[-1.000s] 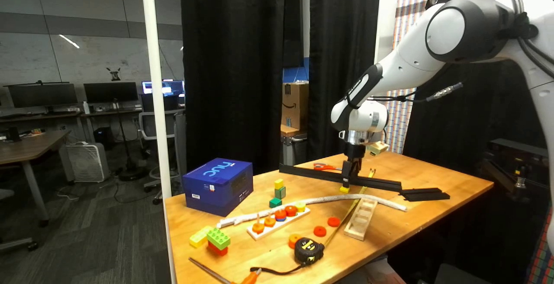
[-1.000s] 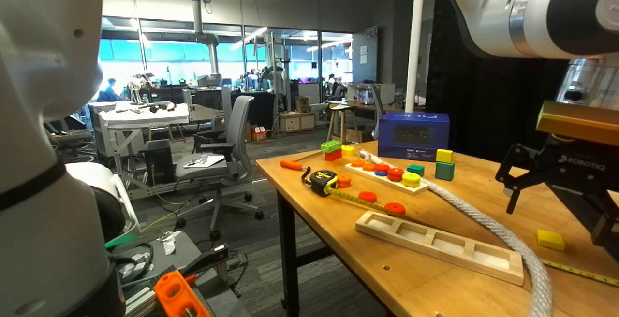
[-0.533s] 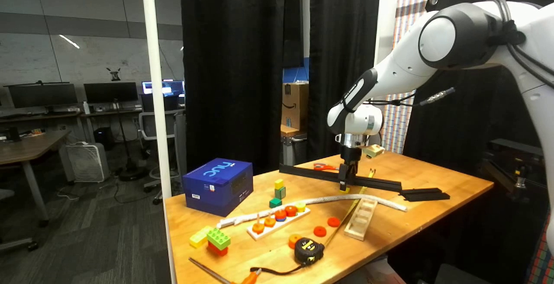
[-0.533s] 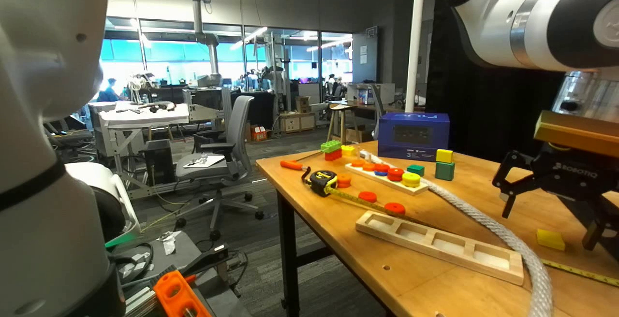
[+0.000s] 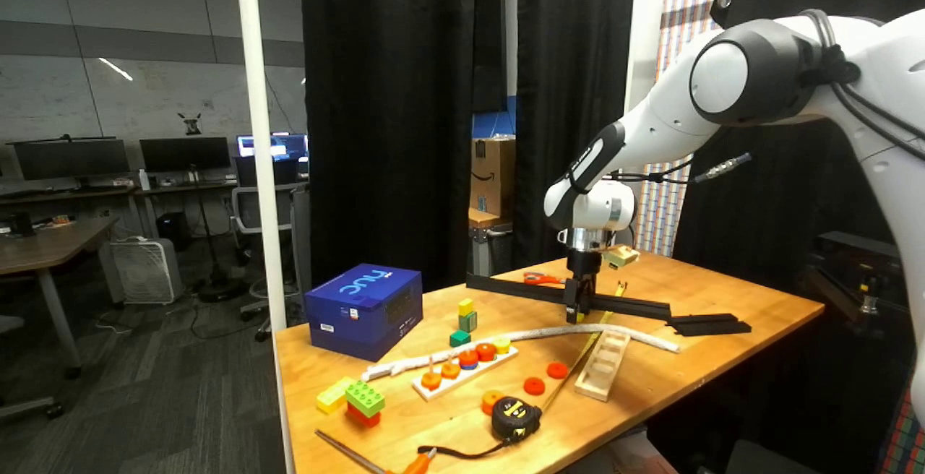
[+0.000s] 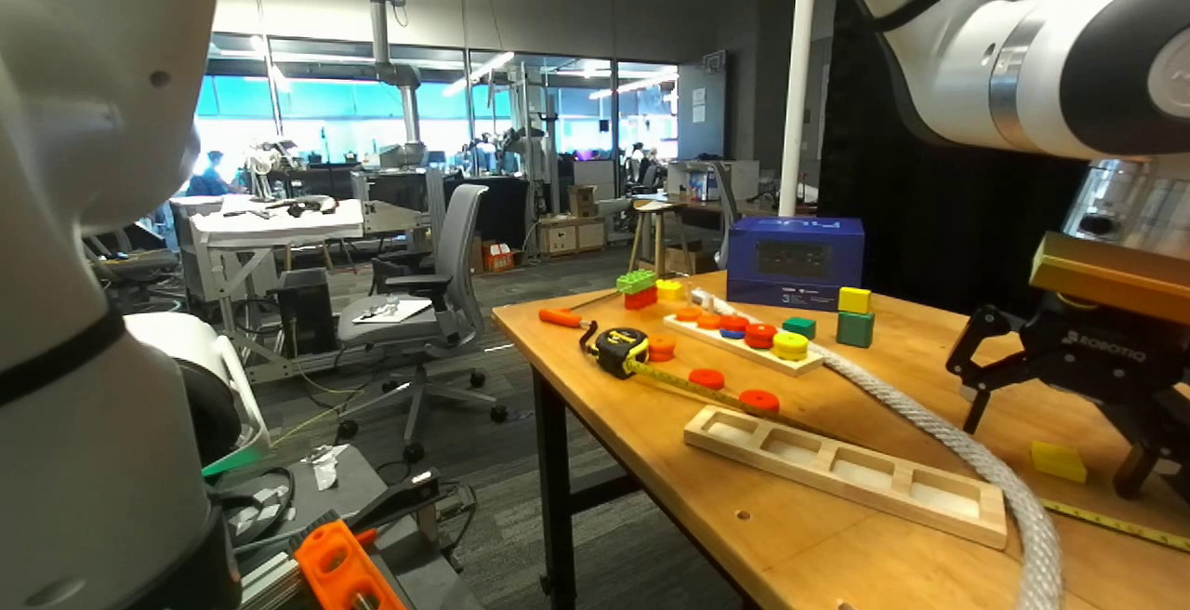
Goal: Pick up the yellow block on the right and place it on top of the green block
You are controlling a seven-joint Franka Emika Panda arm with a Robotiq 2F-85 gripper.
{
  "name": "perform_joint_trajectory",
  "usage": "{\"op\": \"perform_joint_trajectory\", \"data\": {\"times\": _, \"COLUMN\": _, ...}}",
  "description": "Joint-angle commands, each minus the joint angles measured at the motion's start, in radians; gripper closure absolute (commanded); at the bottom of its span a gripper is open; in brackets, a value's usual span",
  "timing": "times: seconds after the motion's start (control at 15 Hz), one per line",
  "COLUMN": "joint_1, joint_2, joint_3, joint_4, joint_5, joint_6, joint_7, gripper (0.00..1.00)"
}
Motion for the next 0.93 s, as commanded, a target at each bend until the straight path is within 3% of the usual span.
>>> {"op": "perform_joint_trajectory", "data": {"times": 0.0, "joint_1": -0.02, "joint_2": 0.027, "joint_3": 0.018, "joint_4": 0.052, "joint_5": 0.003, "joint_6": -0.035, "joint_7": -0.008, "gripper": 0.0}}
{"op": "perform_joint_trajectory", "data": {"times": 0.27, "joint_1": -0.021, "joint_2": 0.036, "joint_3": 0.018, "joint_4": 0.064, "joint_5": 0.002, "joint_6": -0.042, "joint_7": -0.009, "gripper": 0.0}}
{"op": "perform_joint_trajectory", "data": {"times": 0.33, "joint_1": -0.021, "joint_2": 0.036, "joint_3": 0.018, "joint_4": 0.064, "joint_5": 0.003, "joint_6": -0.042, "joint_7": -0.009, "gripper": 0.25}}
{"op": "perform_joint_trajectory", "data": {"times": 0.47, "joint_1": -0.021, "joint_2": 0.04, "joint_3": 0.017, "joint_4": 0.068, "joint_5": 0.001, "joint_6": -0.036, "joint_7": -0.007, "gripper": 0.34}}
{"op": "perform_joint_trajectory", "data": {"times": 0.87, "joint_1": -0.024, "joint_2": 0.049, "joint_3": 0.018, "joint_4": 0.083, "joint_5": -0.002, "joint_6": -0.035, "joint_7": -0.004, "gripper": 0.82}}
